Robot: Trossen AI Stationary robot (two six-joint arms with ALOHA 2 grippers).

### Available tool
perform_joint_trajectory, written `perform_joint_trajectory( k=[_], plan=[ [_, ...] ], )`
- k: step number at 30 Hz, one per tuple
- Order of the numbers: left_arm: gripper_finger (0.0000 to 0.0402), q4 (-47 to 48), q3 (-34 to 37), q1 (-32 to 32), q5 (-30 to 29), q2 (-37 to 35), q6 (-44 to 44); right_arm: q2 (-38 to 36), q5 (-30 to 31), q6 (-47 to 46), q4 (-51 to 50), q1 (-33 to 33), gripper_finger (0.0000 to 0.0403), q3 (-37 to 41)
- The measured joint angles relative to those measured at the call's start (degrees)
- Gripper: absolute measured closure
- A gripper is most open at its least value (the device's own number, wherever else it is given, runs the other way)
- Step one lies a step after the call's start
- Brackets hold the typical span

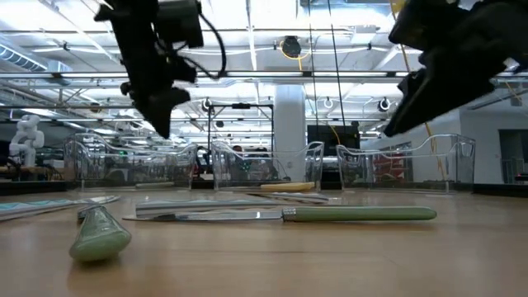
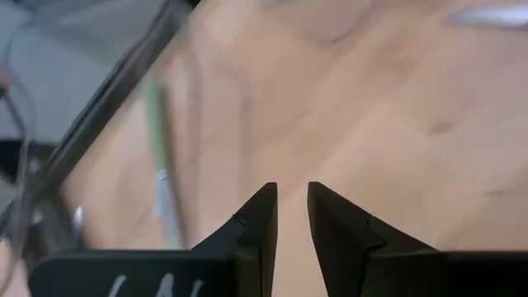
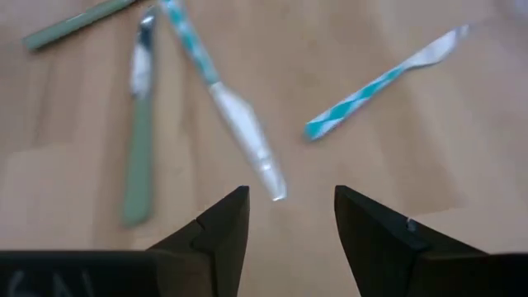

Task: Sort silverware by color (type)
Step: Put the right green table knife into the left transparent bin

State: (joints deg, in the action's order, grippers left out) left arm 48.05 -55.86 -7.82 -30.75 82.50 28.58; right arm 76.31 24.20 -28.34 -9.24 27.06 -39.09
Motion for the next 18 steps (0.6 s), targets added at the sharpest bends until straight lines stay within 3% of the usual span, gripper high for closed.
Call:
perform_joint_trajectory(
  k=[8,18],
  plan=[
    [0.0323,-13.4,0.0,17.2,-2.3,0.0,1.9,10.8,-2.4,3.3,16.4,4.2,0.0227,0.0],
    [0.0323,-30.3,0.0,32.2,-2.4,8.1,-3.4,20.3,-3.5,7.3,29.2,4.6,0.0173,0.0]
  ],
)
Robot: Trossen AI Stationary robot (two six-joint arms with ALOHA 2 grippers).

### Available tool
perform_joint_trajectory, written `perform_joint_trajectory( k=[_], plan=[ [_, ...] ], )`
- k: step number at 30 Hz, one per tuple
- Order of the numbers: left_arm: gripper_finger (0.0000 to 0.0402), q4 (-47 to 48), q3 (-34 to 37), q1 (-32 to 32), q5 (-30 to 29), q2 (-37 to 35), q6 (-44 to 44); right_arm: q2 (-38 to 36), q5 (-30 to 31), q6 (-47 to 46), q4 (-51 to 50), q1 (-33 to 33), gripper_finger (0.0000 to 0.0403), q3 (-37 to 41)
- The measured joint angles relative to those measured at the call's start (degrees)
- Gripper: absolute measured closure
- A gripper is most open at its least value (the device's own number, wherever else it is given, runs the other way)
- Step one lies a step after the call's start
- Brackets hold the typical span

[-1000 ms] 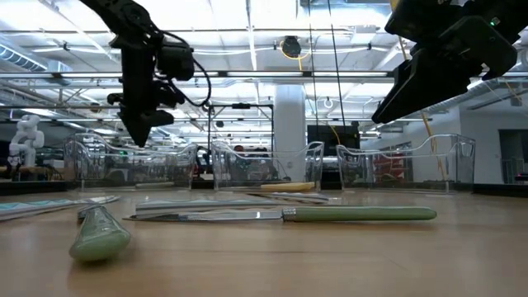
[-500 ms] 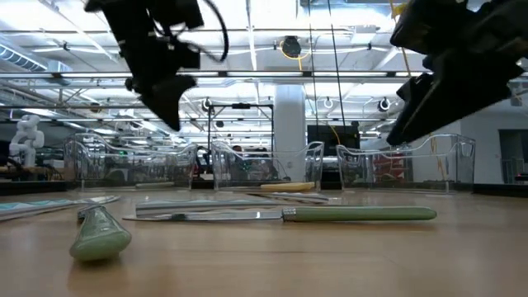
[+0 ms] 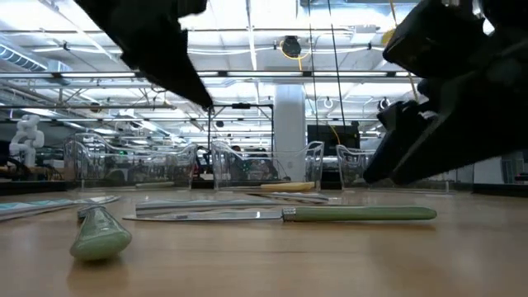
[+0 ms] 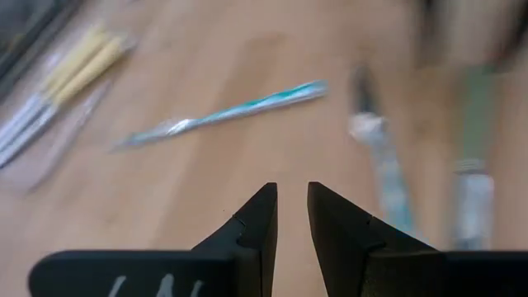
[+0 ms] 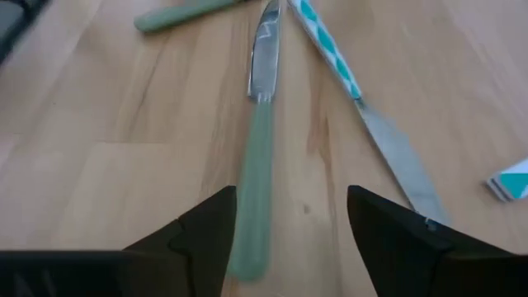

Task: Sort silverware by color (type)
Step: Put the right green table knife into the left transparent bin

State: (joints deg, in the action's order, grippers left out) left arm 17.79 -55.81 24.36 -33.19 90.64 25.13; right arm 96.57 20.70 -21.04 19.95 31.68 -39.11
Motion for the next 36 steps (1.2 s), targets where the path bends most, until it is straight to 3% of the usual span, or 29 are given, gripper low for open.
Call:
perform_joint_trajectory(
  k=[5,10,17,24,31,36],
  plan=[
    [0.0323,-14.0,-0.1,5.5,0.1,7.1,-7.9,0.9,-1.9,1.4,0.4,0.3,0.0161,0.0],
    [0.0323,-22.9,-0.1,6.4,1.7,12.6,-13.4,0.9,-2.9,2.5,0.2,0.3,0.0173,0.0],
    [0.0323,-28.7,-0.1,4.0,13.0,18.3,-13.0,0.9,-3.0,1.8,0.0,0.6,0.0193,0.0],
    [0.0323,-28.2,-0.1,3.2,13.7,18.9,-11.0,1.1,-3.0,2.1,0.0,0.7,0.0194,0.0],
    [0.0323,-18.3,-0.2,3.6,13.8,19.5,-5.3,1.1,-3.0,2.0,-0.1,1.4,0.0195,0.0],
    [0.0323,-18.1,-0.2,3.8,13.6,19.5,-5.1,1.1,-3.0,1.6,0.5,1.8,0.0195,0.0]
  ],
)
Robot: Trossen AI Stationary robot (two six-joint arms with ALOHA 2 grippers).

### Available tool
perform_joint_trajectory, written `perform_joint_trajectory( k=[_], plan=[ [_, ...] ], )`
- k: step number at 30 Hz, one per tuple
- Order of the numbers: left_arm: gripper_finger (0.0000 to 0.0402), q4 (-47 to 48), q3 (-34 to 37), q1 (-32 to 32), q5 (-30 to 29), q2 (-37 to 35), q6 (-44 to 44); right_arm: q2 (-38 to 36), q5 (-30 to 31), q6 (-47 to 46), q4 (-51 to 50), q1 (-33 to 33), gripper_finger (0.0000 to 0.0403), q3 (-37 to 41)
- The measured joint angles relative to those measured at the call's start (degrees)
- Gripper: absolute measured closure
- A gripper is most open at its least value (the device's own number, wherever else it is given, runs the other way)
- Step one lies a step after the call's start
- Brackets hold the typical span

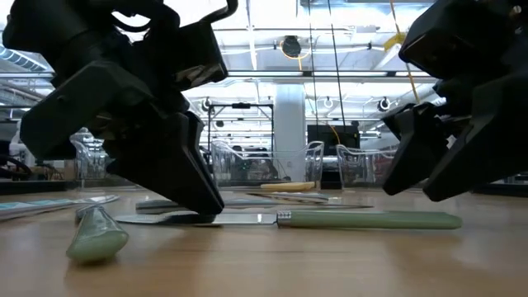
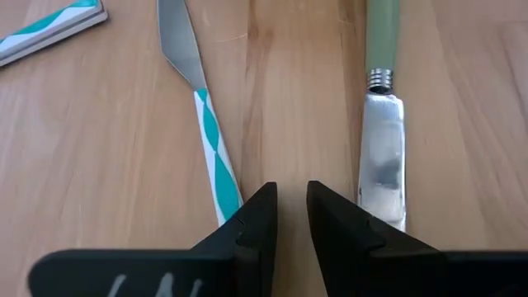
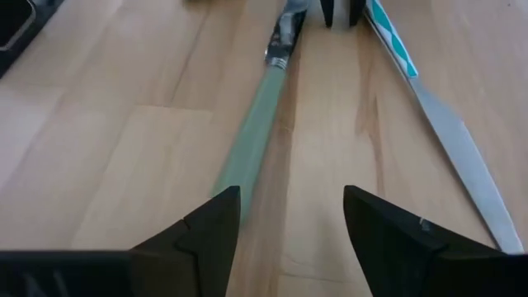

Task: Sort silverware by color (type)
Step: Put the right green table knife into the left transparent bin

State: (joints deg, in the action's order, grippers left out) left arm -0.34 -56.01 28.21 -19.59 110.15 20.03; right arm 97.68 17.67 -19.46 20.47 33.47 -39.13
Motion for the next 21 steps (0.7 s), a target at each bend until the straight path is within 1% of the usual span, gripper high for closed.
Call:
perform_joint_trajectory(
  k=[5,8,12,15,17,21],
  plan=[
    [0.0323,0.2,0.0,-0.5,0.1,0.2,1.0,0.0,-1.0,-0.7,2.3,0.0,0.0195,0.0],
    [0.0323,1.2,-0.6,-0.3,0.1,-0.2,-0.1,0.0,-1.5,-0.8,2.7,0.0,0.0195,0.0],
    [0.0323,7.0,-4.0,0.4,0.2,-1.4,-1.5,0.0,-1.5,-0.7,2.9,0.1,0.0195,0.0],
    [0.0323,13.0,-6.9,1.3,0.2,-2.3,-1.0,0.0,-1.5,-0.7,3.1,0.5,0.0195,0.0],
    [0.0323,16.2,-7.4,2.0,0.2,-2.1,-0.1,0.0,-1.6,-0.7,3.3,0.9,0.0195,0.0],
    [0.0323,17.4,-7.6,2.8,0.2,-2.1,1.1,0.0,-1.7,-0.8,3.5,1.6,0.0195,0.0]
  ],
)
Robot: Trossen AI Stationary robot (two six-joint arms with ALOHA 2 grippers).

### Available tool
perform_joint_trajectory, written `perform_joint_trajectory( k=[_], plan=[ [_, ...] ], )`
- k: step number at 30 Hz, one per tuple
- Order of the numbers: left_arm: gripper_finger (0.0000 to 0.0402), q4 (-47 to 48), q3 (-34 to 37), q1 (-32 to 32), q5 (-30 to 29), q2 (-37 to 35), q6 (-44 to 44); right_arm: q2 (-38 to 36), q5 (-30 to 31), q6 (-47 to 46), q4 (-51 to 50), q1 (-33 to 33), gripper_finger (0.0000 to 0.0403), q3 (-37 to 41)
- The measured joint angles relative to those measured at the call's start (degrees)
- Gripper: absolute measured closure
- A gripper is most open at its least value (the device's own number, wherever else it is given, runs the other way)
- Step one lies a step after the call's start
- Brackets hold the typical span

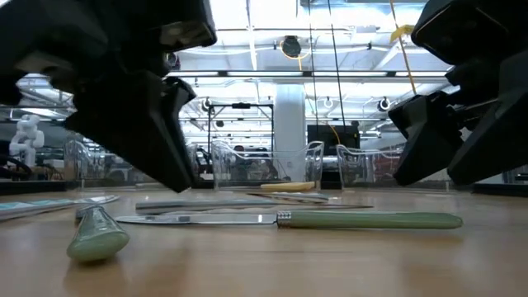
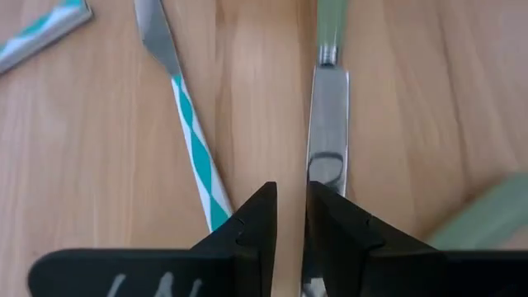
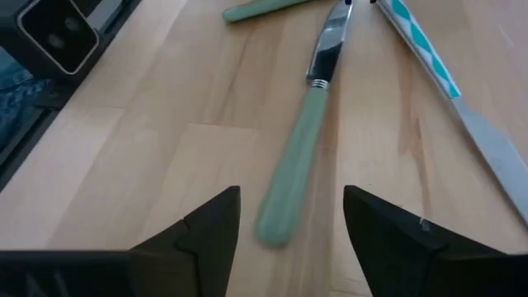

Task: Sort silverware by color (type)
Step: Put the right green table knife into the left transparent bin

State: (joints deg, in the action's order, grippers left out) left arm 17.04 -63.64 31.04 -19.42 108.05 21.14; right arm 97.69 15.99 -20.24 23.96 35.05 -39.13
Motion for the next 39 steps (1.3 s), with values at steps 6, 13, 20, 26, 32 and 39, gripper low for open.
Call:
perform_joint_trajectory(
  k=[6,13,20,26,32,39],
  plan=[
    [0.0323,0.8,0.0,0.1,0.2,2.1,2.2,0.0,0.1,-0.1,0.9,0.0,0.0195,0.0],
    [0.0323,0.2,-0.3,0.0,-0.3,4.5,3.2,0.0,0.2,-0.1,1.2,0.3,0.0195,0.0],
    [0.0323,-0.6,-0.1,-0.1,-0.1,4.8,3.1,0.0,0.6,-0.1,1.1,1.2,0.0189,0.0],
    [0.0323,-0.6,0.0,-0.2,0.1,3.5,2.8,0.0,1.8,0.0,1.1,1.2,0.0171,0.0],
    [0.0323,3.1,-2.6,0.8,0.8,1.9,3.7,1.0,1.3,-2.0,2.2,1.6,0.0171,0.0],
    [0.0323,4.7,-2.6,1.6,2.5,3.2,5.8,7.3,7.1,-1.7,7.9,3.8,0.0165,-0.6]
  ],
)
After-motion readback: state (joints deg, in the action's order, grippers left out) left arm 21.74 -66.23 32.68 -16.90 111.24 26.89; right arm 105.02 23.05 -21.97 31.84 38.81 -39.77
